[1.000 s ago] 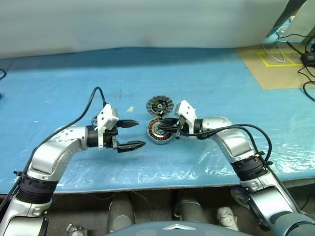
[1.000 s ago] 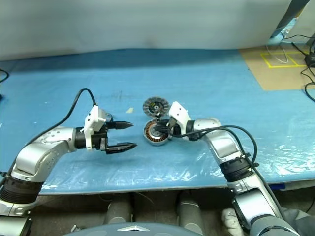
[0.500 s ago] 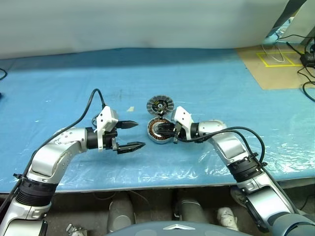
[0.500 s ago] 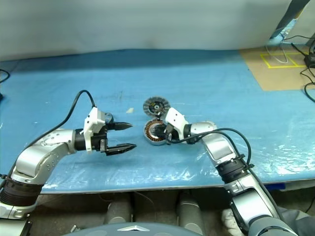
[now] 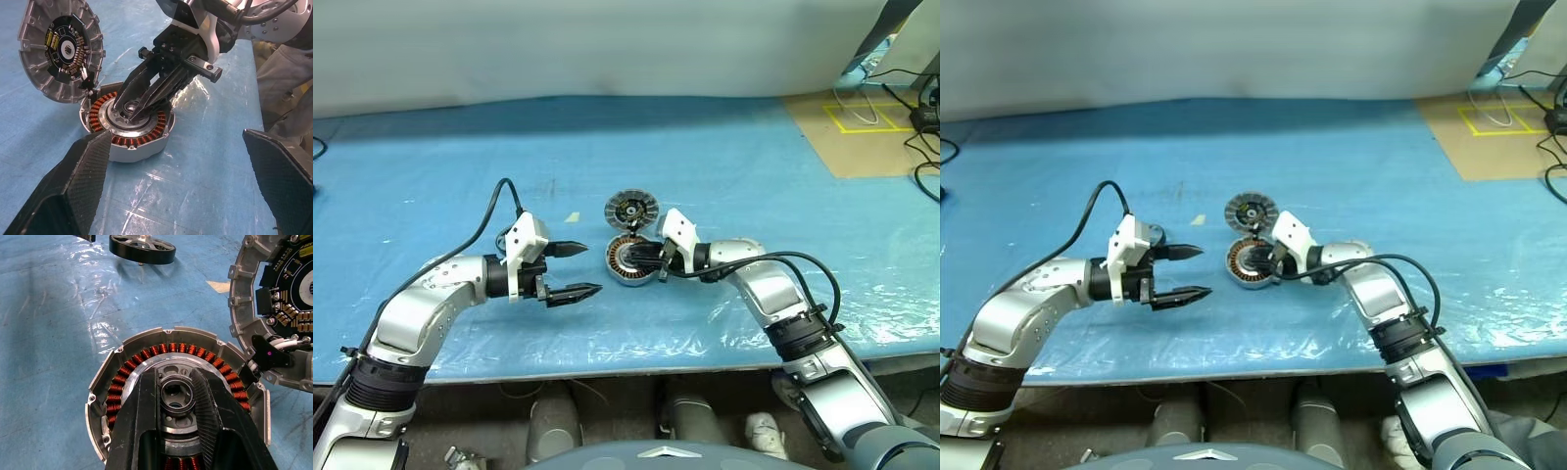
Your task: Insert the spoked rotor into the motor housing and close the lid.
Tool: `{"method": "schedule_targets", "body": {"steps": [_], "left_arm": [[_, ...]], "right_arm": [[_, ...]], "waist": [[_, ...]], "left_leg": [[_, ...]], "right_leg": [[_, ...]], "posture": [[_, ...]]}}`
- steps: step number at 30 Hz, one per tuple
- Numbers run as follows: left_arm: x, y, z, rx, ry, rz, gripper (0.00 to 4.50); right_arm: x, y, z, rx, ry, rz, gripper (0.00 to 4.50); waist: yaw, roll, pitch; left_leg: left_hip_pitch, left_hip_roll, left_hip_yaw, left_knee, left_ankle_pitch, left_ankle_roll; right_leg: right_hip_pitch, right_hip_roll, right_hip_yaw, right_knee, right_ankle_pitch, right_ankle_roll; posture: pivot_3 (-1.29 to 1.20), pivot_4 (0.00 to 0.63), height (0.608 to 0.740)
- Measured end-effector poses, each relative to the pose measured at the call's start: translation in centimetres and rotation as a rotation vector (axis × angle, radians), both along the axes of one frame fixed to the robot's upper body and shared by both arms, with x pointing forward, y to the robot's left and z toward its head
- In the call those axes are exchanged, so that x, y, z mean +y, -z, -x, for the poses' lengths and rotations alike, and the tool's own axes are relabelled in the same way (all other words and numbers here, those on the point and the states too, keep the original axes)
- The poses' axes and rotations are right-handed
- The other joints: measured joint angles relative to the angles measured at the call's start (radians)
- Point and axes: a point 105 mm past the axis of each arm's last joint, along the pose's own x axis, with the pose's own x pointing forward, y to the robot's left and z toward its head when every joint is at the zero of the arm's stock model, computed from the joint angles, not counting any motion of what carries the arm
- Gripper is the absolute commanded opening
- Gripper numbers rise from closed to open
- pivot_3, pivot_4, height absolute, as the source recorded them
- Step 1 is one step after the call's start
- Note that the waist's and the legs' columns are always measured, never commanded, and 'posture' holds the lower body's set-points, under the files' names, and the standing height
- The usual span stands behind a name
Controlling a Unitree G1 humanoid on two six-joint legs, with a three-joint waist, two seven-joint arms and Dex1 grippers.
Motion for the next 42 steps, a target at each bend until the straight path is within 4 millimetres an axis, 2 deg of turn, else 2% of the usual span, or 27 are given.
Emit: {"method": "schedule_targets", "body": {"steps": [17,18,22,30,33,36,42], "left_arm": [[-0.1,-0.2,-0.1,-0.008,0.003,0.001,4.50],[-0.1,-0.2,-0.1,-0.008,0.003,0.001,4.50],[-0.1,-0.2,-0.1,-0.008,0.002,0.002,4.50],[-0.1,-0.2,-0.2,-0.002,-0.003,0.004,4.50],[-0.2,-0.2,-0.2,0.002,-0.004,0.005,4.50],[-0.2,-0.2,-0.1,0.002,-0.002,0.005,4.50],[-0.4,-0.8,-0.3,-0.014,0.008,0.013,4.50]], "right_arm": [[-0.1,0.1,-0.3,-0.033,0.006,0.016,0.58],[-0.1,0.1,-0.3,-0.040,0.006,0.020,1.34],[-0.2,0.2,-0.3,-0.044,0.013,0.020,2.62],[-0.7,0.0,0.5,0.018,0.016,-0.017,2.62],[-1.0,-1.6,0.3,0.029,0.041,-0.093,2.62],[-1.5,-3.0,-0.2,0.001,0.078,-0.136,2.02],[-1.4,-2.7,-0.4,-0.010,0.094,-0.128,0.03]], "waist": [[0.000,0.000,0.000],[0.000,0.000,0.000],[0.000,0.000,0.000],[0.001,0.000,0.000],[0.001,0.000,0.000],[0.000,0.000,0.000],[0.001,0.000,0.000]], "left_leg": [[0.000,0.000,0.000,0.001,0.000,0.000],[0.000,0.000,0.000,0.001,0.000,0.000],[0.000,0.000,0.000,0.001,0.000,0.000],[0.000,0.000,0.000,0.001,0.000,0.000],[0.000,0.000,0.000,0.001,0.000,0.000],[0.000,0.000,0.000,0.001,0.000,0.000],[0.000,0.000,0.000,0.001,0.000,0.000]], "right_leg": [[0.000,0.000,0.000,0.001,0.000,0.000],[0.000,0.000,0.000,0.001,0.000,0.000],[0.000,0.000,0.000,0.001,0.000,0.000],[0.000,0.000,0.000,0.001,0.000,0.000],[0.000,0.000,0.000,0.001,0.000,0.000],[0.000,0.000,0.000,0.002,0.000,0.000],[0.000,0.000,0.000,0.002,0.000,0.000]], "posture": [[0.00,0.150,0.740],[0.00,0.150,0.740],[0.00,0.150,0.740],[0.00,0.150,0.740],[0.00,0.150,0.740],[0.00,0.150,0.740],[0.00,0.150,0.740]]}}
